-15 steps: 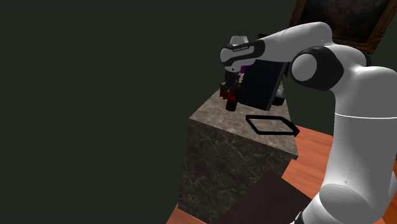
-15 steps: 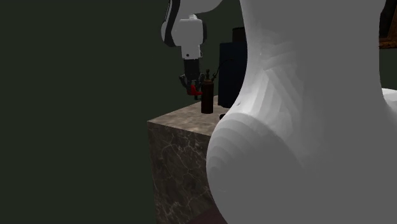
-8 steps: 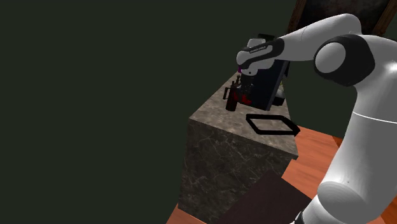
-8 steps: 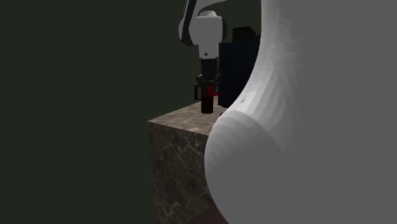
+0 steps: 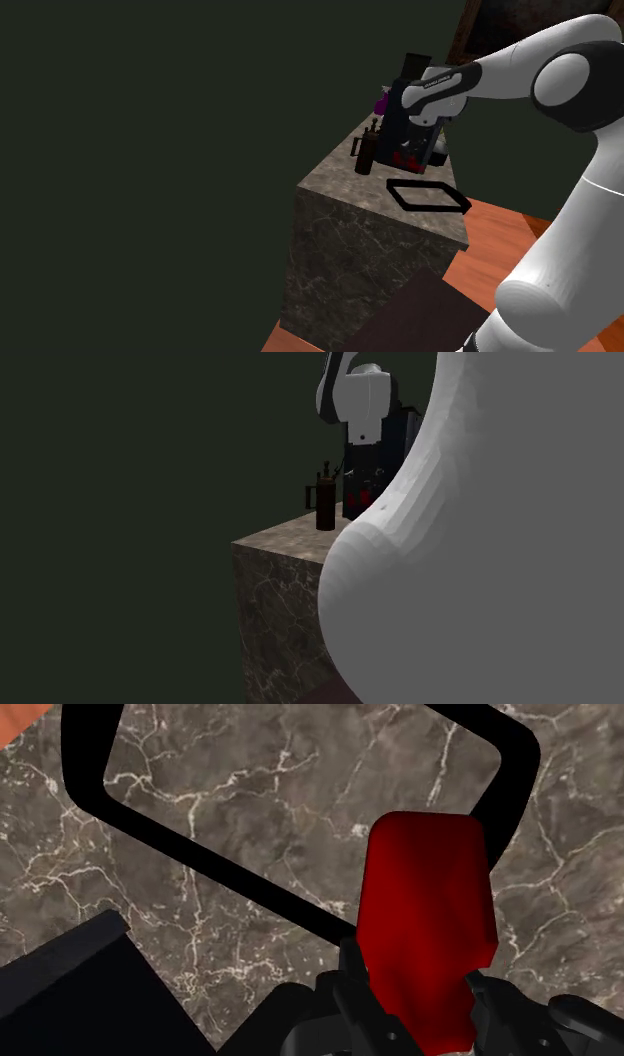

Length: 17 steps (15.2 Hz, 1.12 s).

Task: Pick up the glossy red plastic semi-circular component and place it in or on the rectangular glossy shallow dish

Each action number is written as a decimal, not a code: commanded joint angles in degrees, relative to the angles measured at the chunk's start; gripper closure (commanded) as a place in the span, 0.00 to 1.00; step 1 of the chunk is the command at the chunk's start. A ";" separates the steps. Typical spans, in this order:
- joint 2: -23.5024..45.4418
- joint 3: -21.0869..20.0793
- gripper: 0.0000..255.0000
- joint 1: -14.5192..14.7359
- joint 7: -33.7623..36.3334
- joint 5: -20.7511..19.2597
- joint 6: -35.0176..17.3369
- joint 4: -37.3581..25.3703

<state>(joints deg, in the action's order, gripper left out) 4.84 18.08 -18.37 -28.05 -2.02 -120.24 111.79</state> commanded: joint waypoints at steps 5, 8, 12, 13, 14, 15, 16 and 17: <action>-3.56 3.50 1.00 -3.82 -7.14 -0.61 -1.37 4.40; -4.27 4.78 1.00 -5.13 -9.64 -0.71 -2.54 6.12; -3.04 4.84 1.00 -5.21 -9.91 -0.21 -5.53 7.96; -2.70 4.85 1.00 -5.23 -9.99 -0.07 -6.27 8.39; -2.35 4.85 1.00 -5.25 -10.08 0.09 -7.01 8.81; -1.99 4.85 1.00 -5.28 -10.17 0.25 -7.75 9.21; -1.61 4.85 1.00 -5.31 -10.27 0.42 -8.49 9.60; -1.23 4.85 1.00 -5.34 -10.37 0.60 -9.23 9.98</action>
<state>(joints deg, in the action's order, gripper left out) 2.91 22.90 -23.62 -38.14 -1.77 -128.73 121.73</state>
